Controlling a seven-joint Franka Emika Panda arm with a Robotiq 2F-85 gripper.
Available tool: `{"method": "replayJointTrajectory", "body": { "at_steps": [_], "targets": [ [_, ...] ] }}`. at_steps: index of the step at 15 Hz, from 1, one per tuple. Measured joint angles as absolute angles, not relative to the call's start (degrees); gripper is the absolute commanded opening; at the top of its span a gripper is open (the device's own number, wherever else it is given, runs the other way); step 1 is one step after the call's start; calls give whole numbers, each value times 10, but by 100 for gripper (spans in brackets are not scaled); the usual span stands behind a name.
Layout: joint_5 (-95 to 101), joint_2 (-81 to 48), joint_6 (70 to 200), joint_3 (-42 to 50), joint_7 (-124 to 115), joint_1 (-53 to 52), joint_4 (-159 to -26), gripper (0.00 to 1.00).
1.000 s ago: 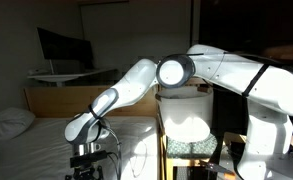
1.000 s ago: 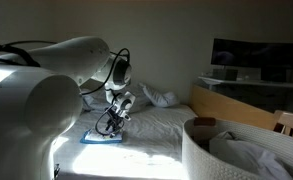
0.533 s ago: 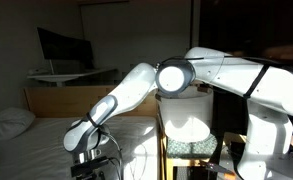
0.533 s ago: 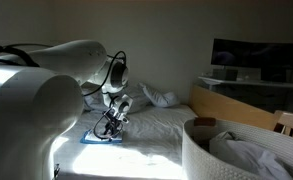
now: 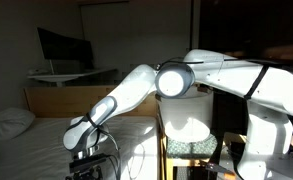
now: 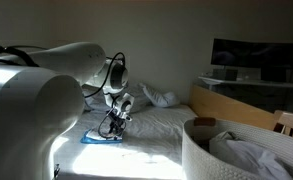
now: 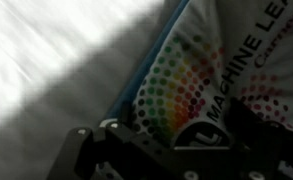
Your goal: Put the white and blue shirts in the laundry bag
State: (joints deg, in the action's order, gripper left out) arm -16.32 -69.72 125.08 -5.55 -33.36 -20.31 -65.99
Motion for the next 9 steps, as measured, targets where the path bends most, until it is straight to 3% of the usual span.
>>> {"method": "replayJointTrajectory", "body": {
  "at_steps": [1,2,3,9],
  "targets": [
    [-158,-700,1252,-52,-336,-209,-654,100],
    [-152,-703,1252,-48,-340,-215,-647,75],
    [-146,-707,1251,-45,-343,-221,-643,74],
    [-130,-720,1247,-41,-344,-227,-621,36]
  ]
}}
